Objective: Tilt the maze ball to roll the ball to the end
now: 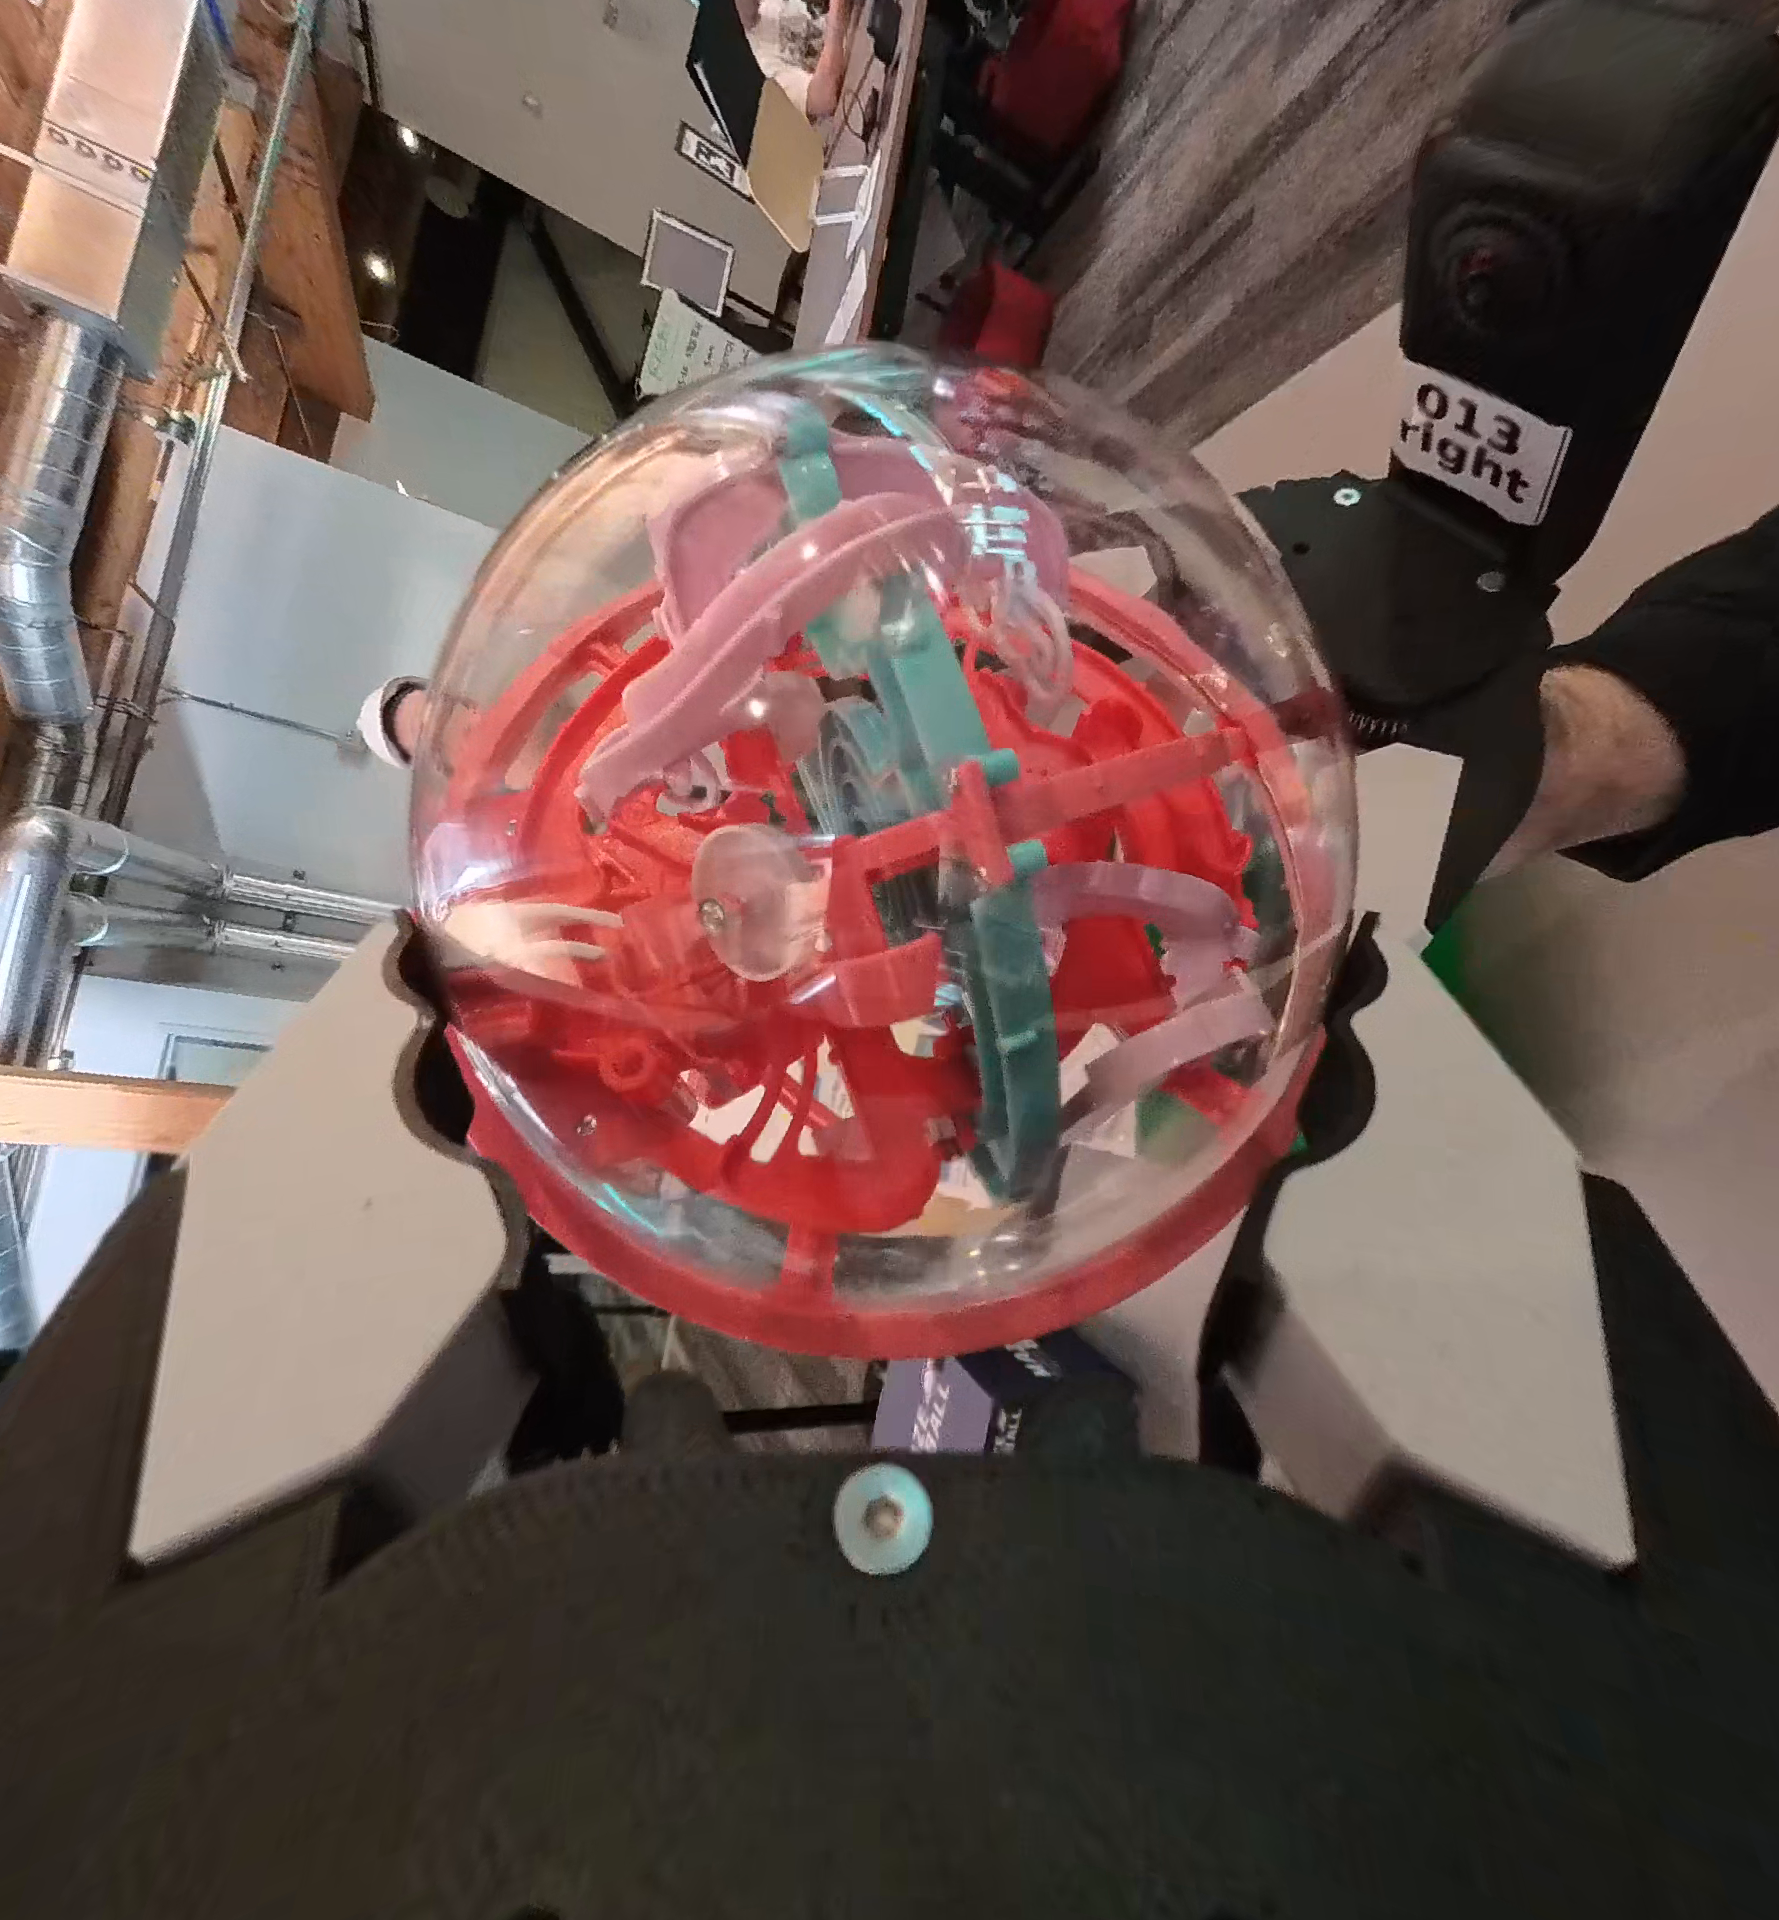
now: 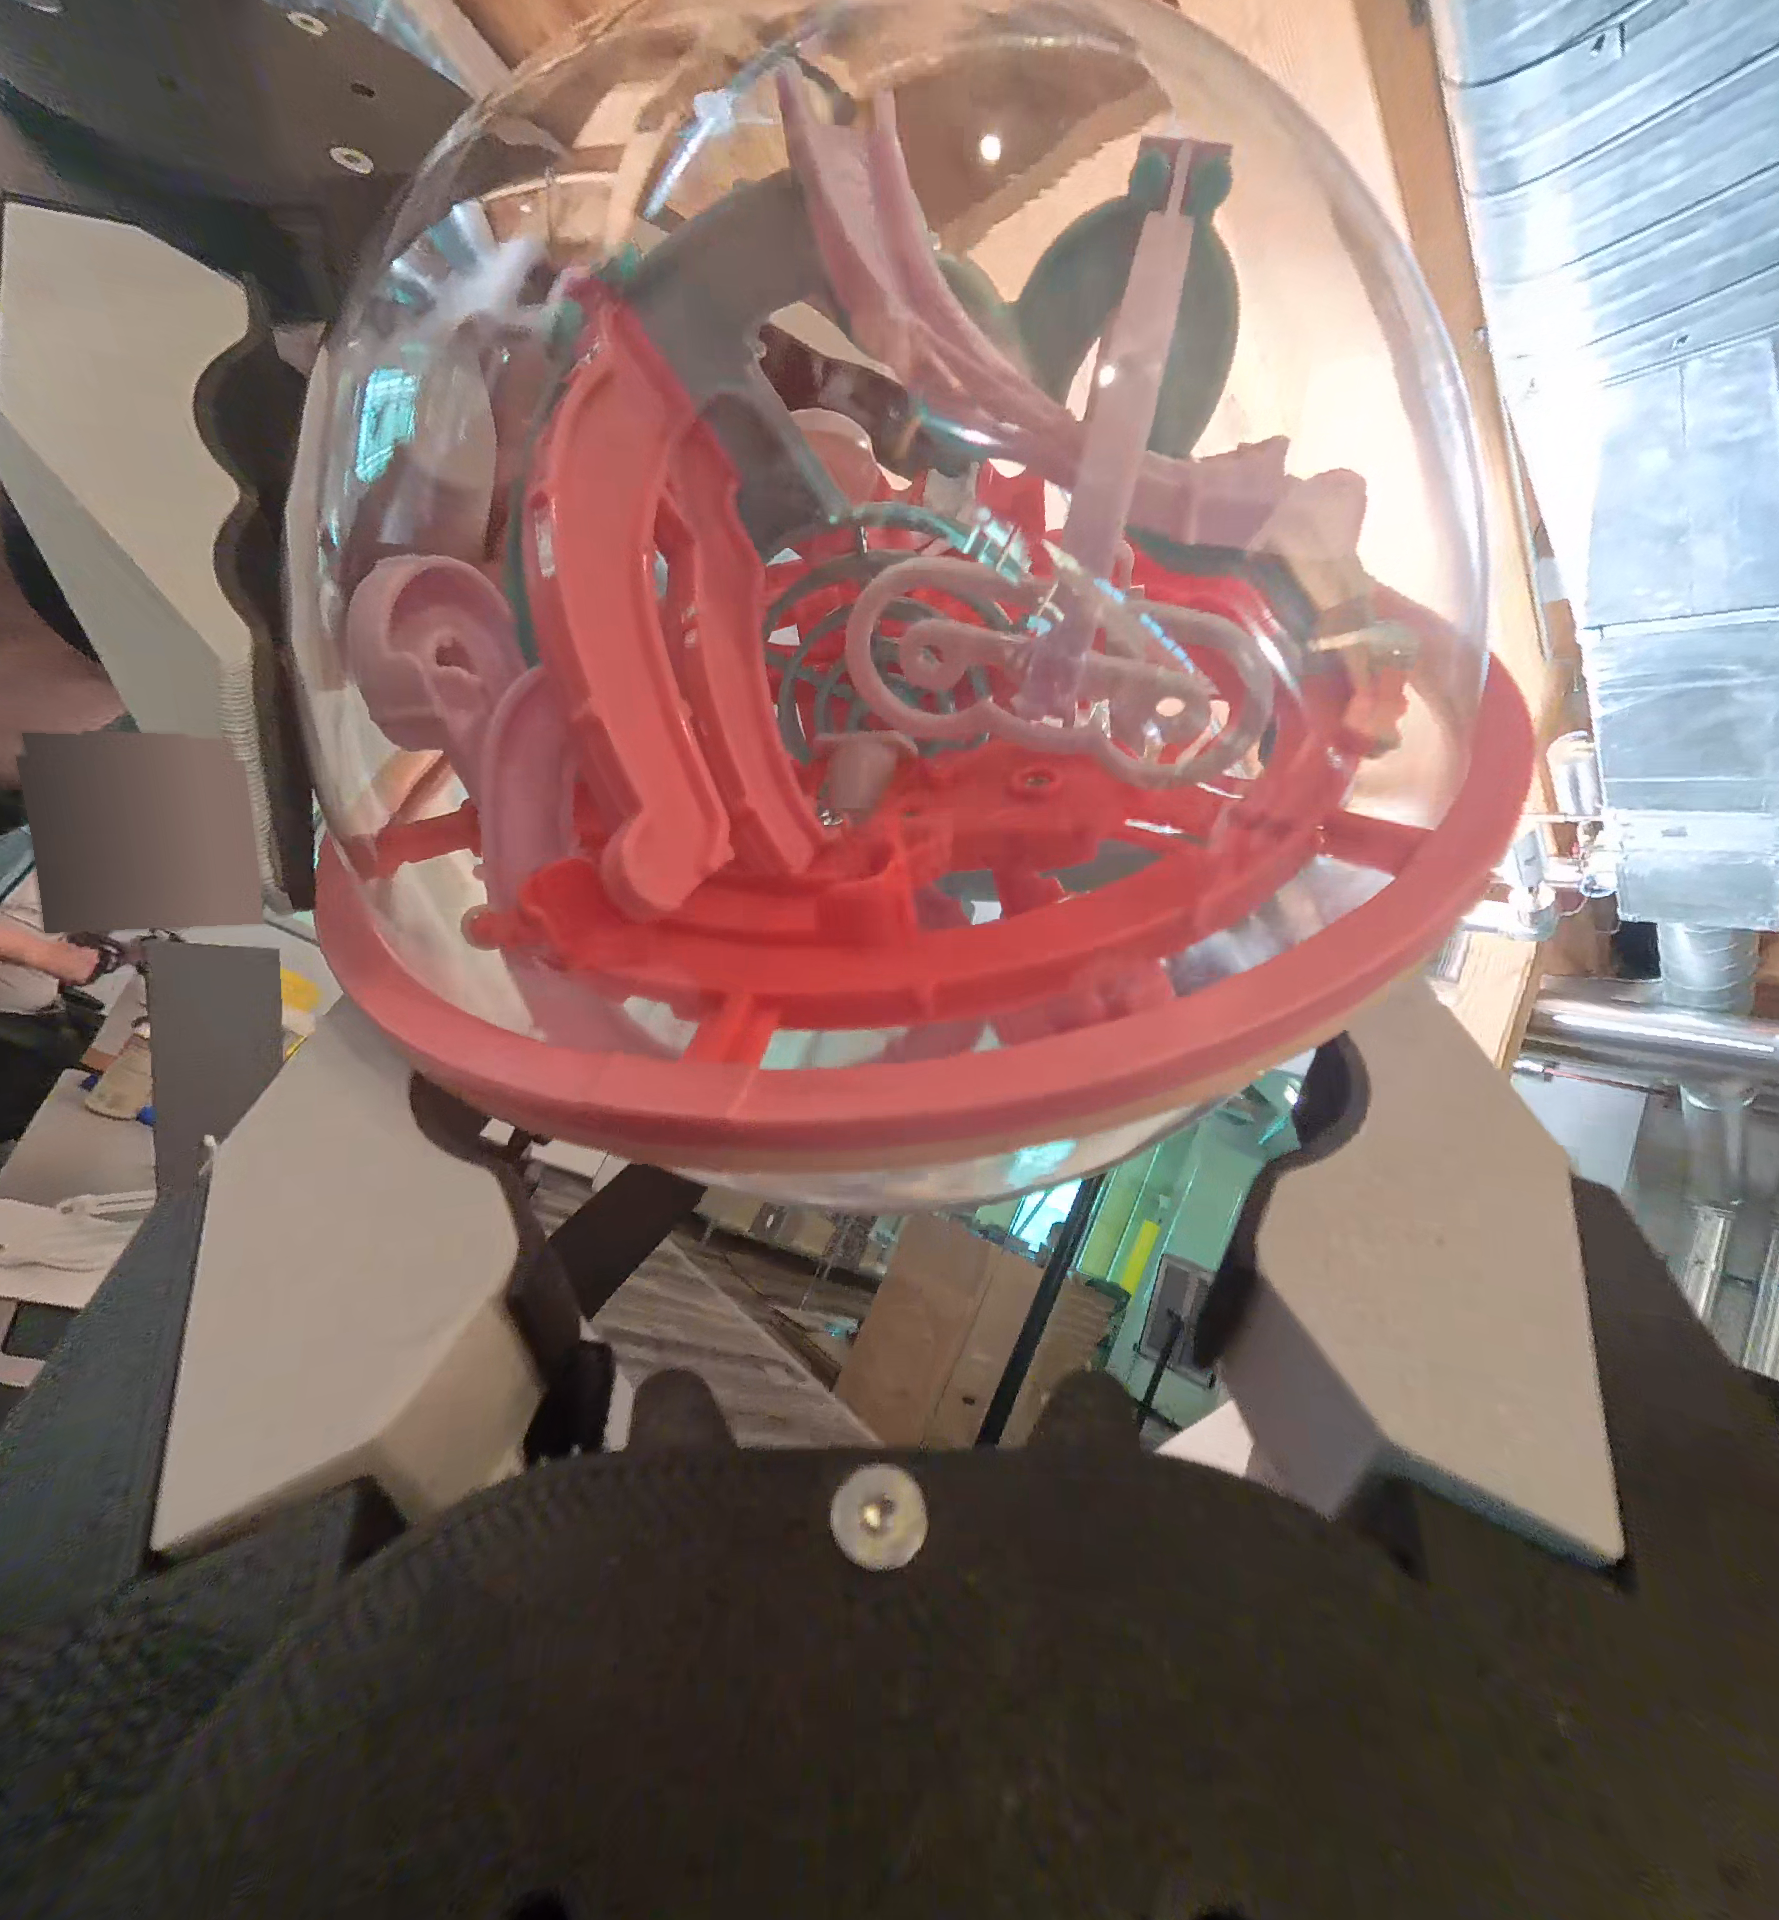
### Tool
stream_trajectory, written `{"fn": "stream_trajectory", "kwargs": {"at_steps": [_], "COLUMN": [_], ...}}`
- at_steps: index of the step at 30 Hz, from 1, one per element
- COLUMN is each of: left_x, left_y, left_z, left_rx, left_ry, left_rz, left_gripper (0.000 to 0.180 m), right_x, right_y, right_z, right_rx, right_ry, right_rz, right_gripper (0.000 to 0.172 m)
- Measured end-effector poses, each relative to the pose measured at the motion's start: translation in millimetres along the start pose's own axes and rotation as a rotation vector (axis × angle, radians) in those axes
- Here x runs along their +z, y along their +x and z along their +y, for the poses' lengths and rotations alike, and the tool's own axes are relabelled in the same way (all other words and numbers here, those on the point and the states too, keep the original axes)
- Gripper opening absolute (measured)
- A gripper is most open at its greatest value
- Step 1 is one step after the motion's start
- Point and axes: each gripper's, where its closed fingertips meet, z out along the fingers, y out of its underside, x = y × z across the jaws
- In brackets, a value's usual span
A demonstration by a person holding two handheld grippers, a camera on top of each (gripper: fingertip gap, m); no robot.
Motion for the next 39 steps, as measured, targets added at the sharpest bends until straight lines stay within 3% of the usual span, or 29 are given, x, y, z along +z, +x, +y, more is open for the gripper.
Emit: {"fn": "stream_trajectory", "kwargs": {"at_steps": [4,8,11,15,19,23,27,33,36,39], "left_x": [8,23,36,56,59,76,117,155,165,160], "left_y": [12,42,80,152,222,269,322,359,375,365], "left_z": [4,26,60,133,172,187,199,200,201,199], "left_rx": [-0.117,-0.266,-0.382,-0.599,-0.824,-0.958,-1.049,-1.072,-1.050,-1.069], "left_ry": [0.061,0.157,0.277,0.263,0.335,0.371,0.270,0.112,0.047,0.084], "left_rz": [0.038,0.063,0.067,0.161,0.205,0.218,0.312,0.450,0.507,0.506], "left_gripper": [0.159,0.159,0.159,0.158,0.158,0.158,0.158,0.158,0.157,0.147], "right_x": [-16,-42,-68,-113,-160,-205,-260,-315,-341,-363], "right_y": [-1,-16,-42,-95,-147,-166,-162,-154,-156,-149], "right_z": [8,42,89,169,211,237,268,293,299,295], "right_rx": [0.024,0.055,0.109,0.234,0.309,0.327,0.300,0.383,0.391,0.363], "right_ry": [-0.084,-0.249,-0.405,-0.626,-0.800,-0.956,-1.126,-1.276,-1.387,-1.446], "right_rz": [-0.021,-0.059,-0.094,-0.125,-0.160,-0.212,-0.270,-0.282,-0.333,-0.396], "right_gripper": [0.158,0.158,0.157,0.158,0.158,0.159,0.158,0.157,0.142,0.126]}}
